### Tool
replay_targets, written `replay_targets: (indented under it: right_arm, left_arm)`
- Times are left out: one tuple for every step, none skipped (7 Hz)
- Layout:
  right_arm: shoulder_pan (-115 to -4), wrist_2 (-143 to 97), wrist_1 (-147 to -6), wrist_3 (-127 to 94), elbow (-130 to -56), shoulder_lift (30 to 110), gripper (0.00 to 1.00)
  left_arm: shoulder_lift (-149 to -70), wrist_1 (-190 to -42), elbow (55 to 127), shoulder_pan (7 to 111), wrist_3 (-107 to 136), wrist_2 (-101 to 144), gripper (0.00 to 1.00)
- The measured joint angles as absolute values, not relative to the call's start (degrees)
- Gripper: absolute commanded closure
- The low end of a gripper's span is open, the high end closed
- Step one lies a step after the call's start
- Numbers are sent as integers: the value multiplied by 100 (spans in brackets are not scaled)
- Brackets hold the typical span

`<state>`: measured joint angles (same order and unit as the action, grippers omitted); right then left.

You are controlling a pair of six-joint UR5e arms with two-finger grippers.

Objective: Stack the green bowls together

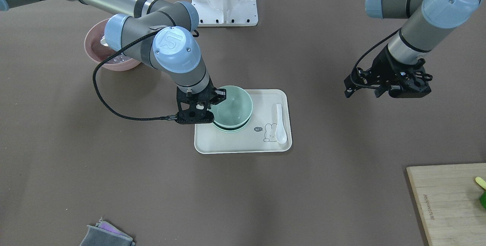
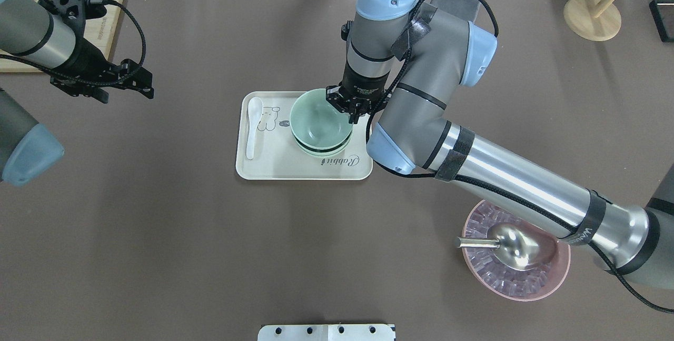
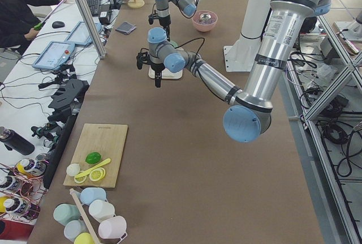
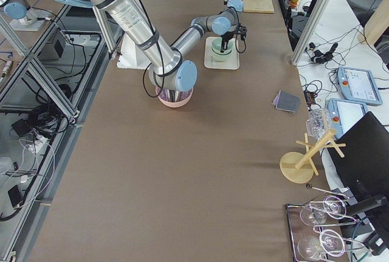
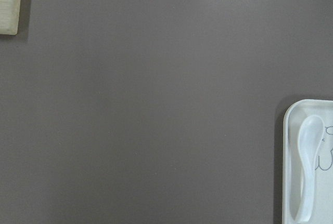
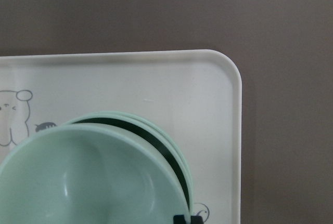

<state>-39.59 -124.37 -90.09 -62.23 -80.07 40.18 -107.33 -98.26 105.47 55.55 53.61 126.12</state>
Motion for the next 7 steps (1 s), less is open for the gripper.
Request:
replay_targets:
  right_arm:
    - [-3952,-12437,-9009,-6223,-7996,4022,100]
    - [-3950,-12437,-9009,-6223,-7979,4024,100]
    - [-3947,-12438,-9007,-6223,-7961,4023,100]
    - [-3947,-12442,-9005,-6223,-7939,4017,100]
    - [-3947,-12446,-9007,-6223,-7911,4004,100]
    - [-3946,-12457,-9008,-6221,-7874,3985,100]
    - [-3946,-12473,-9009,-6217,-7857,3978,100]
  left_arm:
    - [-10733,-9828,10534,5552,5361,12612,3]
    - [-10736,-9834,10510,5546,5361,12610,3]
    - [-10742,-9844,10485,5542,5361,12609,3]
    - [-10744,-9854,10469,5539,5361,12610,3]
    - [-10743,-9859,10463,5538,5361,12611,2]
    - [-10741,-9861,10458,5535,5361,12612,3]
    - [-10741,-9864,10454,5532,5361,12612,3]
